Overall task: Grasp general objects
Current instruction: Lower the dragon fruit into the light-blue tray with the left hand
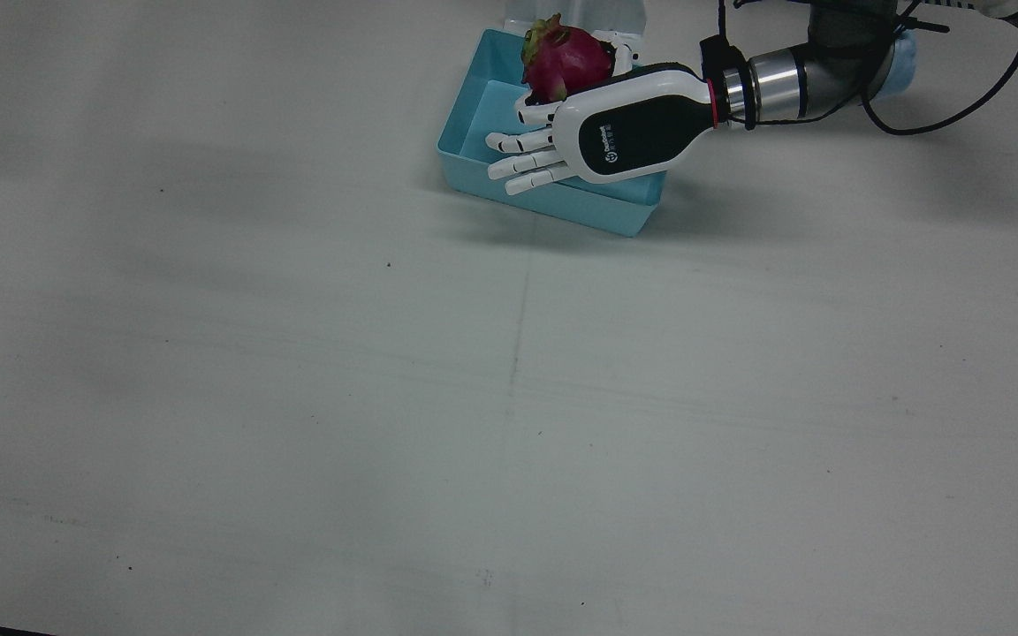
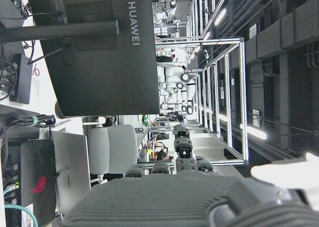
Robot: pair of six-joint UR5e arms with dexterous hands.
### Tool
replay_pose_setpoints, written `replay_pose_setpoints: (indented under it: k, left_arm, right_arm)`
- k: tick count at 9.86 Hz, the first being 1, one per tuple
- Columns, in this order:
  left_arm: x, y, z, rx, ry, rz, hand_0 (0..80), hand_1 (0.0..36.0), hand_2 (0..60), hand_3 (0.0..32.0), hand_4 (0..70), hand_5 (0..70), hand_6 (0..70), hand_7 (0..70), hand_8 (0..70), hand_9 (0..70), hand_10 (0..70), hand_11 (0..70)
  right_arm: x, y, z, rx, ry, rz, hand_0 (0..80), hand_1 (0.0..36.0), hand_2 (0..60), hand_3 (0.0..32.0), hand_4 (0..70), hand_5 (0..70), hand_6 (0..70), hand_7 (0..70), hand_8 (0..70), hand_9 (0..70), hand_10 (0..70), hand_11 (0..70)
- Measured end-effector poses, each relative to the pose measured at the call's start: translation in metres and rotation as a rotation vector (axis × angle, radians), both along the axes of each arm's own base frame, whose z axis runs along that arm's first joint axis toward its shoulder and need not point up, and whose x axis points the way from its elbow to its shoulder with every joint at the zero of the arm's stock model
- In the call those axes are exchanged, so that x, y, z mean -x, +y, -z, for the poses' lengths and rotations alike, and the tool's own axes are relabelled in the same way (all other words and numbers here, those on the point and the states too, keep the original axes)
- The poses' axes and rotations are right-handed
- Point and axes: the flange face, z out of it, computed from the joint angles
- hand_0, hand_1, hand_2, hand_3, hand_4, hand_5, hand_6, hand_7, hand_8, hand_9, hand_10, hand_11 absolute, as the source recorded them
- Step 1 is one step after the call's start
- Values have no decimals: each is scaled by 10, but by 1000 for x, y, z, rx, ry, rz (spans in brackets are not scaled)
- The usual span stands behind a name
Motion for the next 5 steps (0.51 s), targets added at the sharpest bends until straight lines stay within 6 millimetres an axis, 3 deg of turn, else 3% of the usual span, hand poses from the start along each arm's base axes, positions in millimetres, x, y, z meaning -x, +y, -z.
replay_pose_setpoints:
  k: [1,2,3,5]
  left_arm:
    - [-9,8,-2,-4,3,-20,511,170,0,246,0,0,0,25,0,0,0,0]
    - [-15,13,-6,-9,6,-29,521,188,0,248,0,0,0,41,0,0,0,0]
    - [-18,15,-12,-12,8,-32,519,185,0,204,0,0,0,55,0,0,0,0]
    - [-18,15,-21,-14,10,-29,513,179,0,180,0,0,0,56,0,0,0,0]
  right_arm:
    - [0,0,0,0,0,0,0,0,0,0,0,0,0,0,0,0,0,0]
    - [0,0,0,0,0,0,0,0,0,0,0,0,0,0,0,0,0,0]
    - [0,0,0,0,0,0,0,0,0,0,0,0,0,0,0,0,0,0]
    - [0,0,0,0,0,0,0,0,0,0,0,0,0,0,0,0,0,0]
